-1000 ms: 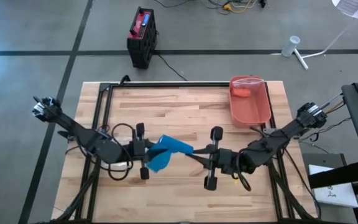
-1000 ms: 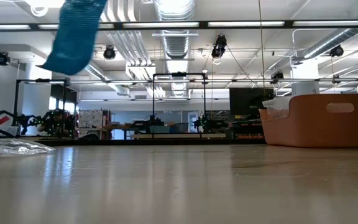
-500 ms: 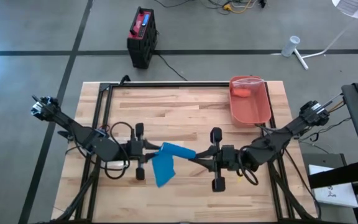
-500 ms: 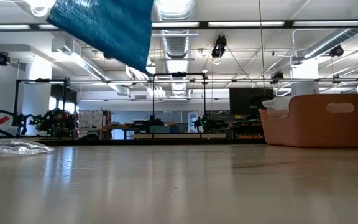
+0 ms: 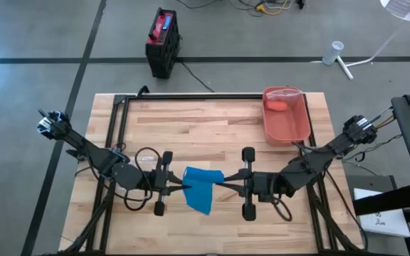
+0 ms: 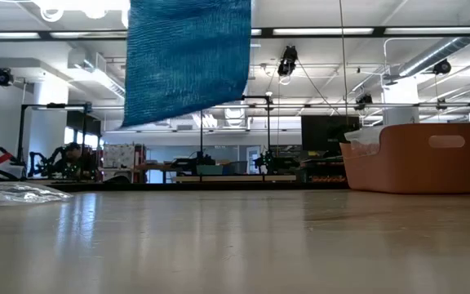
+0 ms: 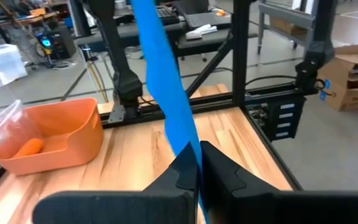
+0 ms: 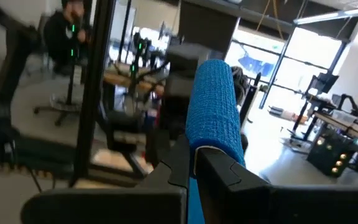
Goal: Roll bandage
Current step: Roll the blue bandage
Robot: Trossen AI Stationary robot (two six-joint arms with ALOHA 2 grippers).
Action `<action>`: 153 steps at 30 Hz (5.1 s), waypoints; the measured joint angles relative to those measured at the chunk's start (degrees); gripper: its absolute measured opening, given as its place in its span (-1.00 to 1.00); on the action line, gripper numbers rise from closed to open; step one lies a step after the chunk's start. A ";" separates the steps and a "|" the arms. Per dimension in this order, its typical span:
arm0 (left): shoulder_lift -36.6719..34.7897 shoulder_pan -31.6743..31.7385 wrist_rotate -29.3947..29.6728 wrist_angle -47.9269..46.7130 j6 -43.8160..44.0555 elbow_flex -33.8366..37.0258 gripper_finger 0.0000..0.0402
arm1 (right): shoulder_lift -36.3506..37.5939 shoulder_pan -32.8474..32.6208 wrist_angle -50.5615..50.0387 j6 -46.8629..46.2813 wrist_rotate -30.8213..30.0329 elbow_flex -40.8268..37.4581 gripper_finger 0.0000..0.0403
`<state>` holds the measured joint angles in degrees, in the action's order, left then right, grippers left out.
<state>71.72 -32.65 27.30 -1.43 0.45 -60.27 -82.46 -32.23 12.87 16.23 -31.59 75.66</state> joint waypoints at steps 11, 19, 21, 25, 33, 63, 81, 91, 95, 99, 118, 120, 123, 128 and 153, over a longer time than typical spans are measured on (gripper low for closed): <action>-0.44 -0.69 -1.80 -0.01 1.37 0.06 -1.00 | 1.29 0.28 -8.24 6.35 -3.95 -0.02 -0.96; -0.42 -1.30 -4.91 0.42 2.22 0.07 -1.00 | 1.34 0.40 -10.89 13.63 -10.50 -0.04 -0.96; -0.42 -1.30 -6.18 1.58 2.25 0.07 -1.00 | 1.34 0.58 -11.40 13.88 -10.51 -0.04 -0.96; -0.42 -1.30 -7.46 5.73 2.24 0.07 -1.00 | 1.14 1.22 -12.36 14.07 -10.66 -0.04 -0.96; -0.38 -1.26 -10.30 11.41 2.31 0.07 -1.00 | 0.16 2.67 -13.32 12.47 -10.45 -0.07 -0.96; -2.10 6.06 -9.99 25.58 9.05 0.17 -0.40 | -5.12 3.41 -17.66 -7.17 -0.33 -1.07 -0.96; -3.08 18.48 -28.21 -2.24 17.35 0.62 0.61 | -5.88 0.59 -21.81 -21.83 26.89 -1.14 -0.96; 3.13 18.50 -31.24 1.91 13.29 4.98 0.60 | -5.11 0.40 -17.23 -22.81 41.24 1.05 -0.96; 3.30 17.97 -35.94 2.08 12.85 5.00 0.56 | -5.07 0.46 -17.27 -25.77 41.03 1.64 -0.96; 1.81 15.81 -36.84 2.09 12.42 4.98 0.51 | -4.87 0.62 -16.99 -28.31 40.74 1.88 -0.96; 1.56 2.98 -18.19 54.89 6.84 26.27 0.43 | 0.82 2.85 -18.99 -31.28 18.09 1.97 -0.96; 2.00 3.23 -18.19 56.87 5.68 26.34 0.44 | 0.81 3.48 -18.91 -31.28 17.98 1.97 -0.96; 3.27 3.62 -17.01 56.97 3.84 25.55 0.46 | 0.81 4.64 -18.66 -31.24 17.92 1.97 -0.96; 6.96 4.71 -4.06 56.76 1.63 22.59 0.44 | 0.79 6.09 -18.12 -29.86 17.84 1.97 -0.96; 16.22 8.77 -7.02 49.21 -4.03 10.76 -0.43 | 0.77 5.65 -18.82 -27.02 20.53 1.97 -0.96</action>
<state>87.94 -23.88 20.27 47.77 -3.58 -49.51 -81.69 -26.58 -5.95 -10.78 -11.07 77.62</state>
